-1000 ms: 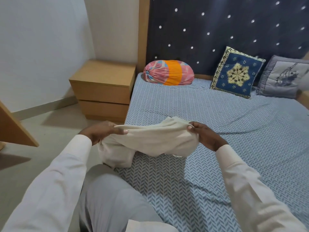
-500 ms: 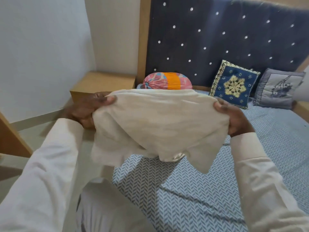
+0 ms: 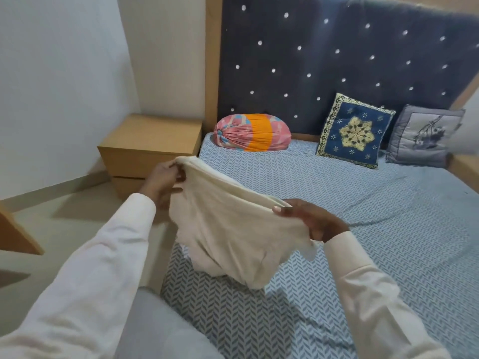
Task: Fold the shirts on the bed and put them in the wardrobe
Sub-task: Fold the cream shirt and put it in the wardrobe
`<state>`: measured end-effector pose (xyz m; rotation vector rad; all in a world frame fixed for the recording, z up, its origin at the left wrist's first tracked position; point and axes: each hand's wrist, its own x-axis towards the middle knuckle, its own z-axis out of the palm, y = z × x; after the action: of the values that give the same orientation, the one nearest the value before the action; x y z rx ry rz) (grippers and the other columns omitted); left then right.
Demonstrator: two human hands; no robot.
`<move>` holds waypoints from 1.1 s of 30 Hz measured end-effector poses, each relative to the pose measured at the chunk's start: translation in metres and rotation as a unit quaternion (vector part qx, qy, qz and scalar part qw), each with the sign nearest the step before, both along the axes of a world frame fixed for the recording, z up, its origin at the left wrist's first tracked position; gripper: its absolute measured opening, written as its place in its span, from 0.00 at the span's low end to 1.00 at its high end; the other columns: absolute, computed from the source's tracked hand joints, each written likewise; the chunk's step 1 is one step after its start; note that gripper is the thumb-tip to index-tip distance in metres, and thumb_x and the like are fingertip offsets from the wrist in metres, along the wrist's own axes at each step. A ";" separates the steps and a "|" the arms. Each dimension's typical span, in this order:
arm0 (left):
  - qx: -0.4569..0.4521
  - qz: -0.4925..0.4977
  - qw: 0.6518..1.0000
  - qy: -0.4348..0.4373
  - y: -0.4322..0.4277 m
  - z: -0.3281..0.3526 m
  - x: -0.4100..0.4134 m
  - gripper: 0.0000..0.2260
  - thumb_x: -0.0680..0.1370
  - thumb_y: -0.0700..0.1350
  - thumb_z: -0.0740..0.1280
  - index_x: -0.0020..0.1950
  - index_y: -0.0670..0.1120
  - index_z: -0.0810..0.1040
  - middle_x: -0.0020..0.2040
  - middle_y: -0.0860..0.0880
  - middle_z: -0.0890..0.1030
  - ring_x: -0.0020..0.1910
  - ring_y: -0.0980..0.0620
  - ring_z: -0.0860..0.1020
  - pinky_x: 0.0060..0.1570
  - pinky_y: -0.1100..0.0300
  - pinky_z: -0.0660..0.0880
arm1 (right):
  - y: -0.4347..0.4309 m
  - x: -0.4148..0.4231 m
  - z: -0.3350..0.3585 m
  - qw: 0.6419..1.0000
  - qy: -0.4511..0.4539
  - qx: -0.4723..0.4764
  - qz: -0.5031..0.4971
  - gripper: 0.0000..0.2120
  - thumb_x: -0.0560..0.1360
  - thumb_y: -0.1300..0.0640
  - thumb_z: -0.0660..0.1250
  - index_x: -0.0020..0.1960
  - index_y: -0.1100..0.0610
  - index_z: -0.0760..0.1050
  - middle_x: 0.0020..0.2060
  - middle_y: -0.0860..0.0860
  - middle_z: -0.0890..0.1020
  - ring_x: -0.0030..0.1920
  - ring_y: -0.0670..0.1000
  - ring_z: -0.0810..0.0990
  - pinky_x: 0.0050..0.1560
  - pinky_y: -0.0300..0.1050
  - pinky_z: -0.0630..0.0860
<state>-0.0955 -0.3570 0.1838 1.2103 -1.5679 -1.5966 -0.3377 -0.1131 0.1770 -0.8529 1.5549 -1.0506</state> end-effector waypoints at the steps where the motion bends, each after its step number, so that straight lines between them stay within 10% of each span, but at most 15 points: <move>1: 0.001 -0.002 0.999 0.034 0.000 0.008 -0.014 0.12 0.84 0.45 0.56 0.63 0.47 0.76 0.53 0.46 0.80 0.53 0.49 0.78 0.48 0.53 0.74 | 0.002 -0.002 -0.003 0.998 -0.052 -0.030 -0.013 0.17 0.74 0.54 0.71 0.58 0.61 0.79 0.50 0.62 0.83 0.47 0.59 0.82 0.46 0.51 0.81; 5: -0.034 -0.143 0.980 0.134 0.008 0.036 -0.087 0.18 0.82 0.51 0.63 0.71 0.52 0.70 0.72 0.51 0.70 0.68 0.51 0.71 0.60 0.48 0.75 | 0.026 -0.022 -0.011 0.967 -0.197 -0.118 -0.107 0.20 0.77 0.56 0.66 0.67 0.63 0.74 0.58 0.64 0.80 0.55 0.62 0.81 0.55 0.56 0.80; 9: -0.120 -0.221 0.967 -0.038 0.035 0.008 -0.161 0.46 0.72 0.63 0.70 0.79 0.59 0.42 0.76 0.47 0.64 0.72 0.44 0.67 0.70 0.43 0.66 | 0.061 -0.051 -0.048 0.945 -0.229 -0.080 -0.220 0.22 0.79 0.55 0.64 0.69 0.66 0.72 0.64 0.66 0.77 0.63 0.64 0.77 0.64 0.63 0.74; 15: -0.245 -0.225 0.916 -0.222 0.100 -0.150 -0.113 0.28 0.66 0.46 0.58 0.67 0.45 0.71 0.60 0.40 0.75 0.60 0.40 0.75 0.61 0.52 0.72 | 0.113 -0.049 -0.129 0.947 -0.106 0.156 -0.260 0.29 0.63 0.53 0.81 0.59 0.63 0.78 0.51 0.61 0.85 0.46 0.57 0.85 0.45 0.54 0.82; 20: -0.238 -0.251 0.875 -0.338 0.129 -0.218 -0.039 0.25 0.69 0.51 0.64 0.66 0.49 0.69 0.58 0.45 0.76 0.55 0.43 0.78 0.49 0.53 0.76 | 0.123 -0.036 -0.176 0.928 -0.016 0.329 -0.173 0.40 0.54 0.55 0.84 0.62 0.53 0.71 0.53 0.60 0.82 0.49 0.61 0.82 0.40 0.59 0.82; 23: -0.199 -0.266 0.847 -0.416 0.129 -0.242 -0.028 0.38 0.73 0.54 0.68 0.78 0.51 0.52 0.67 0.41 0.70 0.62 0.40 0.74 0.52 0.52 0.74 | 0.106 -0.027 -0.158 0.941 -0.046 0.287 -0.171 0.28 0.64 0.64 0.75 0.63 0.55 0.73 0.54 0.61 0.83 0.52 0.62 0.82 0.50 0.64 0.81; 28: -0.196 -0.186 0.900 -0.343 0.121 -0.236 -0.058 0.12 0.78 0.44 0.61 0.61 0.44 0.74 0.60 0.36 0.74 0.56 0.37 0.75 0.56 0.49 0.74 | 0.094 -0.026 -0.125 0.952 -0.179 0.149 -0.197 0.17 0.69 0.68 0.65 0.57 0.66 0.79 0.43 0.62 0.82 0.37 0.57 0.81 0.36 0.47 0.80; 33: -0.130 -0.189 0.944 -0.236 0.122 -0.216 -0.083 0.05 0.82 0.41 0.58 0.54 0.41 0.70 0.56 0.39 0.74 0.56 0.40 0.73 0.52 0.53 0.69 | 0.095 -0.033 -0.093 0.951 -0.257 0.042 -0.165 0.19 0.73 0.67 0.64 0.64 0.67 0.77 0.57 0.65 0.81 0.49 0.60 0.83 0.48 0.50 0.81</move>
<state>-0.1787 -0.2352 -0.0322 1.2559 -2.3546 -1.3072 -0.3706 -0.0182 0.0844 -0.2252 1.2996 -1.3090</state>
